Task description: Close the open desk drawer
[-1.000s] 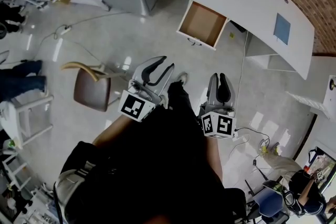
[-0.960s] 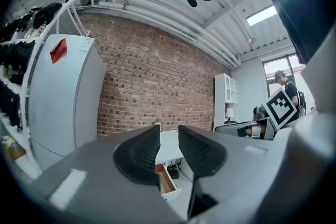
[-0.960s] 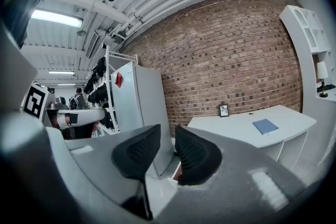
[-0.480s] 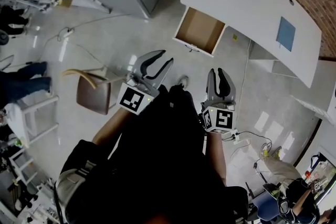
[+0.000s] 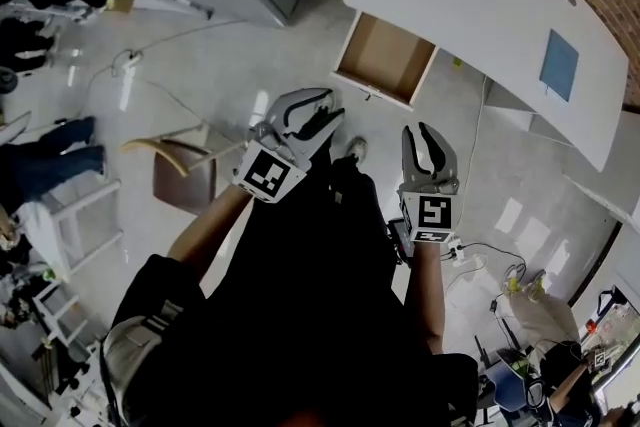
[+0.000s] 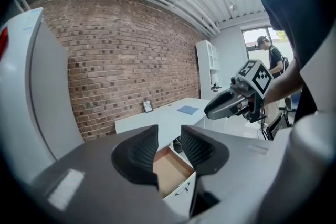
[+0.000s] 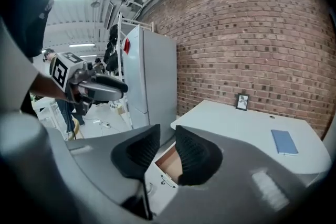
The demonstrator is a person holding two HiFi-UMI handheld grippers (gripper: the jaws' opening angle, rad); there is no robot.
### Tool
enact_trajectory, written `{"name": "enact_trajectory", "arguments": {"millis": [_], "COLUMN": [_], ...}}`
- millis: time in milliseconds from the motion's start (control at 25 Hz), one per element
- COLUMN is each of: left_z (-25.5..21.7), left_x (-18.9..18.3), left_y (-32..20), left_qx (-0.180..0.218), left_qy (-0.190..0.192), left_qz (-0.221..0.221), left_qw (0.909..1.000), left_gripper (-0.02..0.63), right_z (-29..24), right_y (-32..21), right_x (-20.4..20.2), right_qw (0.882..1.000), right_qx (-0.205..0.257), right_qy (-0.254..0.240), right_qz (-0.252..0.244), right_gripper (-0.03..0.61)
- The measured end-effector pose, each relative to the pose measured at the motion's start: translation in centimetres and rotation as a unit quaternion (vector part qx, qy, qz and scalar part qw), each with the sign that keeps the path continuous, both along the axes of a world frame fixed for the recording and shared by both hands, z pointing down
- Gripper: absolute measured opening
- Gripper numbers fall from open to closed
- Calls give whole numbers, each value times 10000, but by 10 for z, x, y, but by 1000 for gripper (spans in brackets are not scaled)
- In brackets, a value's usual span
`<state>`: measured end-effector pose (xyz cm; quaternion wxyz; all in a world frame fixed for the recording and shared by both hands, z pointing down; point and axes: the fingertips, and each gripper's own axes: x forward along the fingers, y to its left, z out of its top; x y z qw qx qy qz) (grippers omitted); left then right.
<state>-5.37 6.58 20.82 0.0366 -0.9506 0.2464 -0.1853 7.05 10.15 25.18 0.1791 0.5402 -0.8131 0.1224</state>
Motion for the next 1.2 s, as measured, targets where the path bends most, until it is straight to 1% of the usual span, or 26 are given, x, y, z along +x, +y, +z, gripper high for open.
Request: {"name": "enact_trajectory", "arguments": {"millis": [80, 200, 320, 480, 600, 680, 840, 960, 1080, 1200], "left_z": [15, 36, 62, 116, 148, 166, 201, 229, 260, 288], "left_x": [5, 14, 23, 26, 30, 33, 43, 39, 32, 30], "left_y": [-12, -26, -44, -55, -50, -44, -39, -40, -49, -50], "left_qx": [-61, -114, -105, -161, -327, -303, -323, -351, -386, -449], "left_qy": [-156, -414, -806, -1316, -1566, -1740, -1944, -2122, -2186, -2296], "left_qz": [173, 377, 549, 900, 1230, 1425, 1654, 1778, 1791, 1856], "left_qw": [9997, 9984, 9952, 9871, 9794, 9739, 9663, 9603, 9585, 9544], "left_gripper": [166, 173, 195, 224, 235, 236, 235, 236, 236, 241], "right_z": [11, 33, 58, 101, 130, 150, 193, 225, 258, 285], "right_y": [-13, -28, -44, -55, -53, -49, -40, -36, -41, -40], "right_x": [0, 1, 4, 7, 8, 10, 15, 9, 0, -2], "right_qw": [9996, 9978, 9947, 9876, 9814, 9757, 9643, 9562, 9484, 9430], "right_qx": [-52, -274, -537, -923, -1193, -1369, -1691, -1882, -1989, -2040], "right_qy": [209, 448, 573, 906, 1071, 1224, 1444, 1592, 1775, 1936], "right_qz": [-156, -395, -664, -895, -1057, -1194, -1436, -1578, -1718, -1781], "right_gripper": [97, 98, 98, 102, 109, 110, 111, 112, 118, 125]}}
